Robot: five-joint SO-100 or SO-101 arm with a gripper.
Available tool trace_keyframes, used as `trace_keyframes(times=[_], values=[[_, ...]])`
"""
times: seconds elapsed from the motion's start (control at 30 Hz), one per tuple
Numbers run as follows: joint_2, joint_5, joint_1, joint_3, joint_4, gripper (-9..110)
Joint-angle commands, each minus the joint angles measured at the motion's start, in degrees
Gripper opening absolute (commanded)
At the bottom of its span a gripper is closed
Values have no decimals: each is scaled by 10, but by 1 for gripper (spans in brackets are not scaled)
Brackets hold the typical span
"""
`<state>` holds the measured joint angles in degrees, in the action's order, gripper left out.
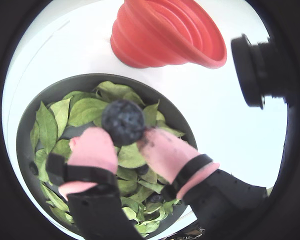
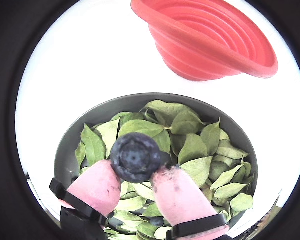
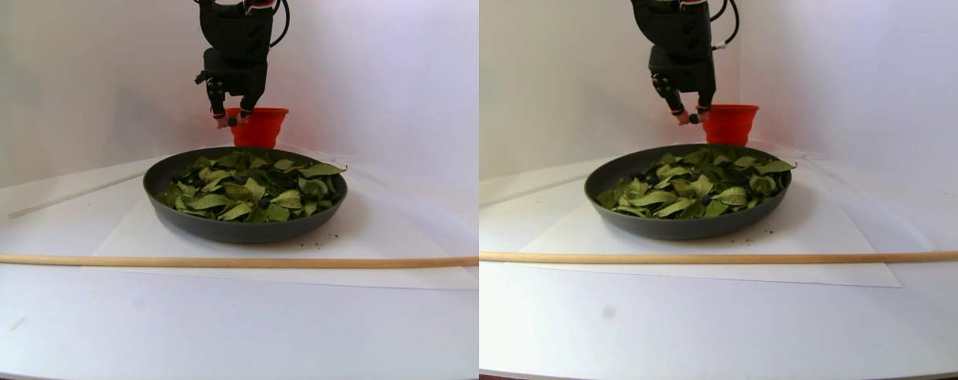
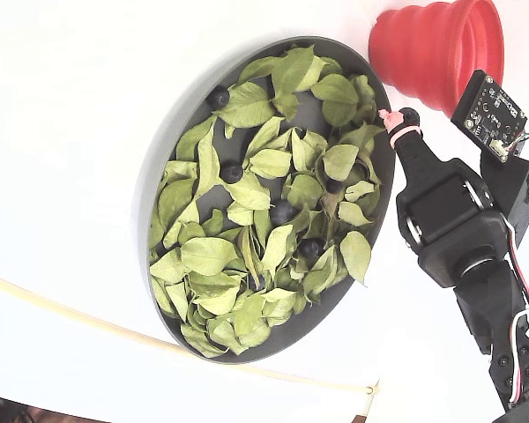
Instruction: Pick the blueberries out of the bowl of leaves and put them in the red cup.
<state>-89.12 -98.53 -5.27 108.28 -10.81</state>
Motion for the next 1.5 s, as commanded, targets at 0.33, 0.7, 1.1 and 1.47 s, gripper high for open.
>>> trace_keyframes(times=[0.33, 0.7, 1.1, 1.47], values=[[-98, 3, -34, -33, 1, 11], [-98, -6, -45, -75, 1, 11], [-78, -27, -33, -129, 1, 11], [-38, -36, -47, -188, 1, 11]])
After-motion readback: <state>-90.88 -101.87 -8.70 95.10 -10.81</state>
